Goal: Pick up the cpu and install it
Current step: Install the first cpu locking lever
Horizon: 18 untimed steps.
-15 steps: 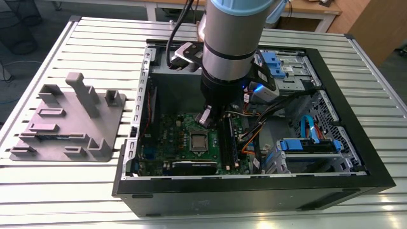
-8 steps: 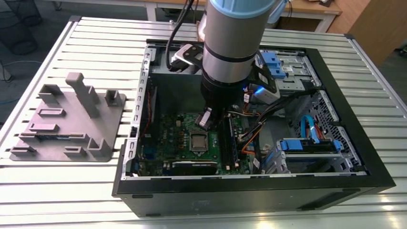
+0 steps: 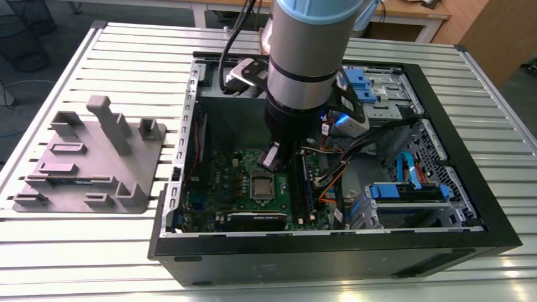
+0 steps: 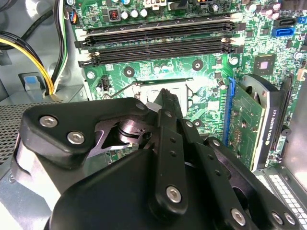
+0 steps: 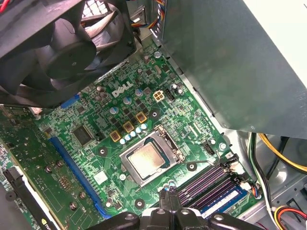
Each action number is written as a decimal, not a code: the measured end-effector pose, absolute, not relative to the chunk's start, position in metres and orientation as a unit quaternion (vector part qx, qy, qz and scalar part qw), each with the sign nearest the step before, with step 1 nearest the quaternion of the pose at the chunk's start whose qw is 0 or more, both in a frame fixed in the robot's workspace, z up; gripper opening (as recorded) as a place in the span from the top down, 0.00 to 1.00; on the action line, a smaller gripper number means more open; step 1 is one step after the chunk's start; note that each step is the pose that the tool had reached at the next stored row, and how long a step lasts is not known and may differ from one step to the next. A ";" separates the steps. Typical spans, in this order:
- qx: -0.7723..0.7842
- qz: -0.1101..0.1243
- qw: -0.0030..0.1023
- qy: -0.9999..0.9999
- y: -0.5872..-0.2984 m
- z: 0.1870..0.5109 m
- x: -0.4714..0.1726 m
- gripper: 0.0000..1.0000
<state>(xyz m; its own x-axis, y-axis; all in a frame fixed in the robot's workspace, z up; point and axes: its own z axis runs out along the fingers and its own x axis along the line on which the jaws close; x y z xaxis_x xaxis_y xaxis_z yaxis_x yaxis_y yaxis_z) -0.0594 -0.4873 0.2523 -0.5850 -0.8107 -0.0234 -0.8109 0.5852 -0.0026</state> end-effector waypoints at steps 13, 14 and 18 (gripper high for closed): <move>-0.455 0.005 0.011 0.890 -0.490 0.252 -0.059 0.89; -0.455 0.006 0.012 0.890 -0.490 0.252 -0.059 0.89; -0.455 0.006 0.012 0.890 -0.489 0.252 -0.059 0.89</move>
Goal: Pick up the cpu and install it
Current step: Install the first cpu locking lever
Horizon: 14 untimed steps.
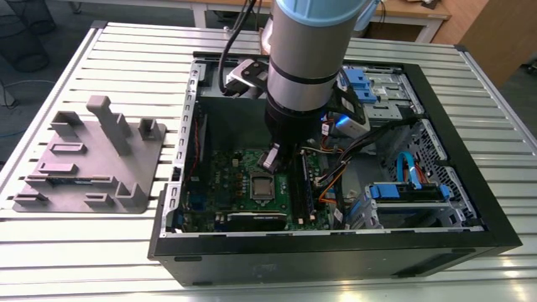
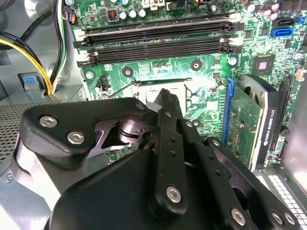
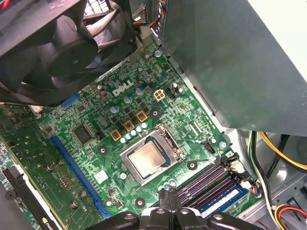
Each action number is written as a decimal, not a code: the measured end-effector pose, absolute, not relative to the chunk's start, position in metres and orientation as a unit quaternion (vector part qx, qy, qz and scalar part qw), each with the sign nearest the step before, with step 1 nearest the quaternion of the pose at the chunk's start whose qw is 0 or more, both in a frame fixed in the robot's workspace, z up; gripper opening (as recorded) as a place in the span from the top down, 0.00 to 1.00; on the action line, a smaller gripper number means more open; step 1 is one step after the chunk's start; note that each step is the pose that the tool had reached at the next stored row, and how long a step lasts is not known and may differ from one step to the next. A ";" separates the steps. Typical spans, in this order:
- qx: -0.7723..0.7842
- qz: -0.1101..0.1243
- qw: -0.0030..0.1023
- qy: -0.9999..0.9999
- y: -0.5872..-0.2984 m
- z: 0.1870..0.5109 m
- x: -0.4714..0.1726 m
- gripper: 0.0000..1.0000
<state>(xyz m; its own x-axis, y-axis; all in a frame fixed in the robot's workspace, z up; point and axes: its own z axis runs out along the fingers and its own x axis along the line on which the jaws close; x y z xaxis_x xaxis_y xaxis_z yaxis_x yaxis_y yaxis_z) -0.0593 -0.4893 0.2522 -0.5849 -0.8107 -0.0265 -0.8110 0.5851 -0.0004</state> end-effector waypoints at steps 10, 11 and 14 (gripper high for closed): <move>-0.455 0.006 0.012 0.890 -0.482 0.251 -0.057 0.89; -0.455 0.006 0.012 0.890 -0.482 0.251 -0.057 0.89; -0.455 0.006 0.012 0.890 -0.479 0.251 -0.056 0.89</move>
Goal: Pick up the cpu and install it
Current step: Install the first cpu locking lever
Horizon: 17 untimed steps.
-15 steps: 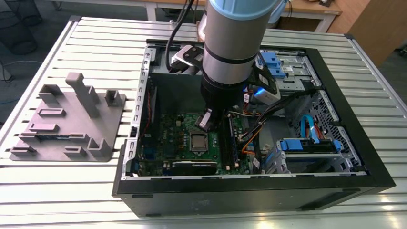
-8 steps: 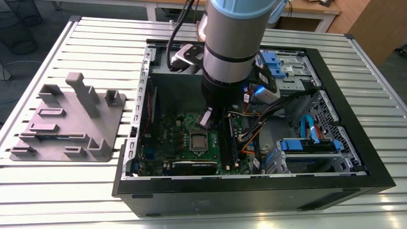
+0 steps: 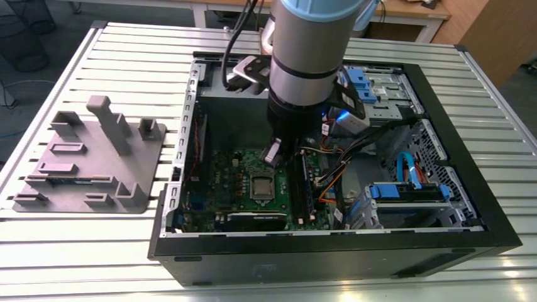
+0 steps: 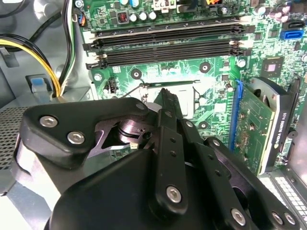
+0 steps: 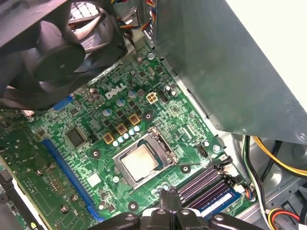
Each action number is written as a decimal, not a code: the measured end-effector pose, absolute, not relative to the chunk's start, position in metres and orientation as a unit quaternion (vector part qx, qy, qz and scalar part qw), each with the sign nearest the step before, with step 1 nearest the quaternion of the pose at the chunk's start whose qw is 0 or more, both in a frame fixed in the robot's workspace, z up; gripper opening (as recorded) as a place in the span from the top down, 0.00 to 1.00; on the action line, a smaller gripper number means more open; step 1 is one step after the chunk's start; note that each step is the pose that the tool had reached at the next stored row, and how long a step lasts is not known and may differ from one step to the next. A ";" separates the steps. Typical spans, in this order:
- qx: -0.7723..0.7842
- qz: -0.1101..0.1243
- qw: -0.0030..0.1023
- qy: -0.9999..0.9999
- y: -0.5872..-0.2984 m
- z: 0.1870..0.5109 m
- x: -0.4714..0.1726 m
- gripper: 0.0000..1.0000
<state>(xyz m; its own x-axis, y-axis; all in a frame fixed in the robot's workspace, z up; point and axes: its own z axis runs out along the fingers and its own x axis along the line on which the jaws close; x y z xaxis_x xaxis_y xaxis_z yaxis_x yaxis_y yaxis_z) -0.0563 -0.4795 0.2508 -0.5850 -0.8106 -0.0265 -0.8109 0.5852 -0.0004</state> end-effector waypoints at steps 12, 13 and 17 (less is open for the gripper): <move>-0.455 0.006 0.012 0.890 -0.477 0.250 -0.055 0.89; -0.455 0.006 0.012 0.890 -0.476 0.250 -0.055 0.89; -0.455 0.006 0.012 0.890 -0.473 0.249 -0.051 0.89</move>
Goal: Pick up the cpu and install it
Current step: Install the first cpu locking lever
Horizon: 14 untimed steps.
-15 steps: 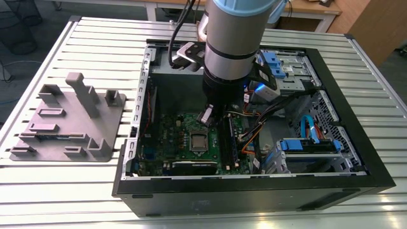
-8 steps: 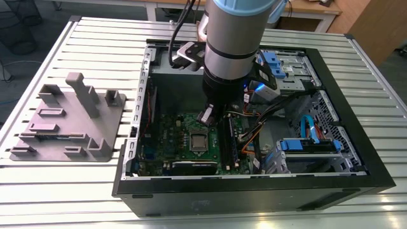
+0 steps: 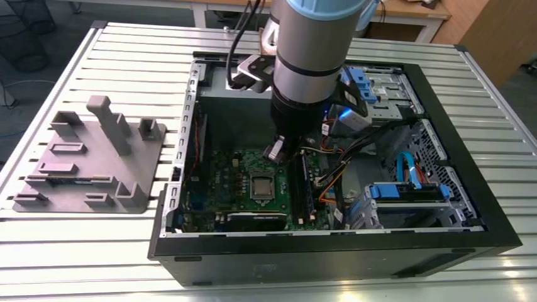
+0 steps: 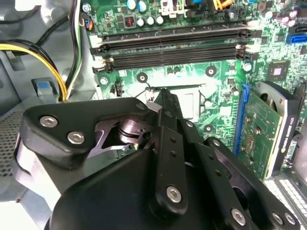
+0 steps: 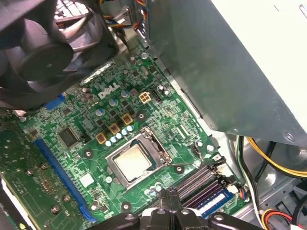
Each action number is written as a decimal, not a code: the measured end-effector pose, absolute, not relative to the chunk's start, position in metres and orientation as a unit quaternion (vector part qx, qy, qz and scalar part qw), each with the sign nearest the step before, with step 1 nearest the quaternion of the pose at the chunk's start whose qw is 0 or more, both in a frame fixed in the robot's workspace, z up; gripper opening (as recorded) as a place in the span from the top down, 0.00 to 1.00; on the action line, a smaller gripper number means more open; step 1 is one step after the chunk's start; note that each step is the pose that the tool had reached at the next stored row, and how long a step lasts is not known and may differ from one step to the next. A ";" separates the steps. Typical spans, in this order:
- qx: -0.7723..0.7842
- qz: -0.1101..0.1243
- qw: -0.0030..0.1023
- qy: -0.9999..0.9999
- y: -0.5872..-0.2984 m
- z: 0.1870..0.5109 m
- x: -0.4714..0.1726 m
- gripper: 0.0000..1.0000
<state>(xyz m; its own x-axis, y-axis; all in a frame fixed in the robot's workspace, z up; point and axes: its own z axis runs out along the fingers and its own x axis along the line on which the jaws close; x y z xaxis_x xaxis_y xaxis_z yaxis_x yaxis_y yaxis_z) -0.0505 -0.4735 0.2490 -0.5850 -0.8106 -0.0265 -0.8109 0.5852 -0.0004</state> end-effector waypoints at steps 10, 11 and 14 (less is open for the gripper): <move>-0.455 0.006 0.012 0.890 -0.460 0.246 -0.036 0.89; -0.455 0.006 0.012 0.890 -0.458 0.246 -0.036 0.89; -0.455 0.006 0.012 0.890 -0.451 0.245 -0.036 0.89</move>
